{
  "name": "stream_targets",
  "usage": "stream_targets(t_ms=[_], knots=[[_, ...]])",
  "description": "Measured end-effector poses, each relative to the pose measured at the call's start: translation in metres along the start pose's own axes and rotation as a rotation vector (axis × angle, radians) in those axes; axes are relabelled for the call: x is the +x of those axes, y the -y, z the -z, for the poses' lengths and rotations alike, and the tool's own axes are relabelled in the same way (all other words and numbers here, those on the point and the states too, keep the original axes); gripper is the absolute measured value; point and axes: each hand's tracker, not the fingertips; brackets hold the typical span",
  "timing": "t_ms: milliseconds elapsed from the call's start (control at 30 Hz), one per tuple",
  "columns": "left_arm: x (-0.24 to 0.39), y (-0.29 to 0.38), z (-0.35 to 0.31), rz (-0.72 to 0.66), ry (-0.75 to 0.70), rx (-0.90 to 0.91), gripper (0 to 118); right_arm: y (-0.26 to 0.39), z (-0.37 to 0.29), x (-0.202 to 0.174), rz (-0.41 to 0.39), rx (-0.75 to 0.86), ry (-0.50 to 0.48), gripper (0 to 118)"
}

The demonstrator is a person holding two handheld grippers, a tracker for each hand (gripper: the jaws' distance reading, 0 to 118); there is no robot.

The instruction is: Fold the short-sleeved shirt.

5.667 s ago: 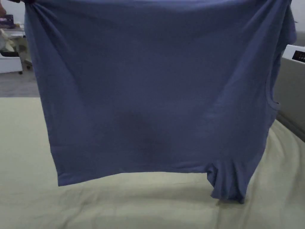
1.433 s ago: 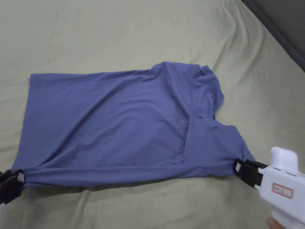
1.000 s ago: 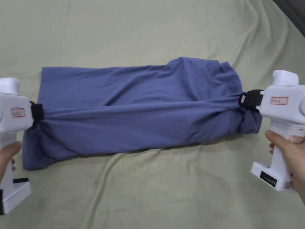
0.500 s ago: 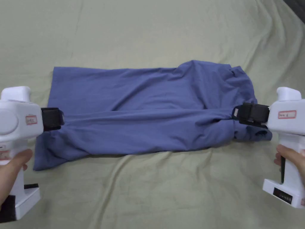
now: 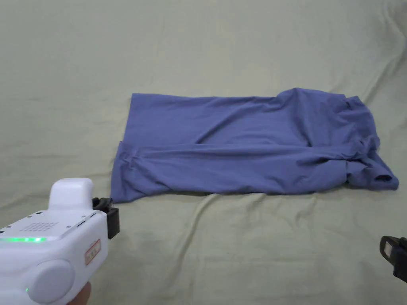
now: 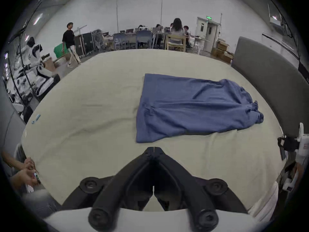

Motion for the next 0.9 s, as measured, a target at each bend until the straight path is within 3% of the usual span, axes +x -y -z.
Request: stream_targets(t_ms=[33, 100, 133, 233, 300, 367, 400, 433, 467, 500, 567, 633, 667, 700, 733, 800, 900], knots=[[-0.003, -0.007, 0.013, -0.020, 0.029, -0.015, 13, 0.000, 0.002, 0.005, 0.011, -0.004, -0.027, 4], [-0.009, -0.019, 0.046, -0.081, 0.110, -0.075, 82, 0.000, 0.002, 0.002, 0.020, -0.002, -0.037, 4], [-0.012, -0.023, 0.065, -0.084, 0.123, -0.089, 87, 0.000, 0.002, 0.000, 0.021, 0.003, -0.038, 4], [-0.013, -0.036, 0.124, -0.041, 0.005, -0.152, 87, -0.005, 0.008, -0.004, 0.025, -0.004, -0.038, 4], [-0.019, -0.037, 0.150, -0.040, 0.024, -0.186, 87, -0.006, 0.013, -0.003, 0.028, -0.016, -0.030, 4], [-0.016, -0.031, 0.165, -0.050, 0.067, -0.242, 70, -0.005, 0.020, -0.004, 0.029, -0.038, -0.022, 4], [-0.014, -0.031, 0.164, -0.040, 0.051, -0.214, 60, -0.005, 0.023, -0.005, 0.029, -0.048, -0.018, 4], [-0.012, -0.035, 0.156, -0.006, 0.060, -0.178, 10, -0.004, 0.025, -0.003, 0.026, -0.055, -0.012, 4], [-0.006, -0.037, 0.147, 0.015, 0.090, -0.157, 3, -0.003, 0.028, -0.005, 0.020, -0.064, -0.007, 4], [-0.003, -0.040, 0.142, -0.016, 0.098, -0.126, 3, -0.003, 0.031, -0.006, 0.014, -0.071, -0.005, 4], [0.007, -0.049, 0.140, 0.073, 0.081, -0.153, 3, -0.003, 0.037, -0.004, 0.010, -0.088, -0.012, 4], [0.009, -0.053, 0.127, 0.076, 0.076, -0.114, 3, -0.008, 0.043, -0.001, 0.021, -0.099, -0.038, 4], [0.006, -0.058, 0.122, 0.058, 0.089, -0.101, 3, -0.013, 0.045, 0.002, 0.028, -0.096, -0.049, 16], [0.001, -0.062, 0.118, 0.013, 0.110, -0.077, 3, -0.017, 0.049, 0.015, 0.036, -0.086, -0.046, 57], [-0.001, -0.062, 0.109, -0.025, 0.130, -0.070, 3, -0.027, 0.053, 0.020, 0.053, -0.072, -0.033, 114], [-0.010, -0.068, 0.105, -0.065, 0.143, -0.069, 3, -0.052, 0.076, 0.041, 0.085, -0.106, -0.039, 118], [-0.016, -0.070, 0.107, -0.082, 0.148, -0.076, 3, -0.090, 0.103, 0.081, 0.226, -0.043, -0.072, 118]])
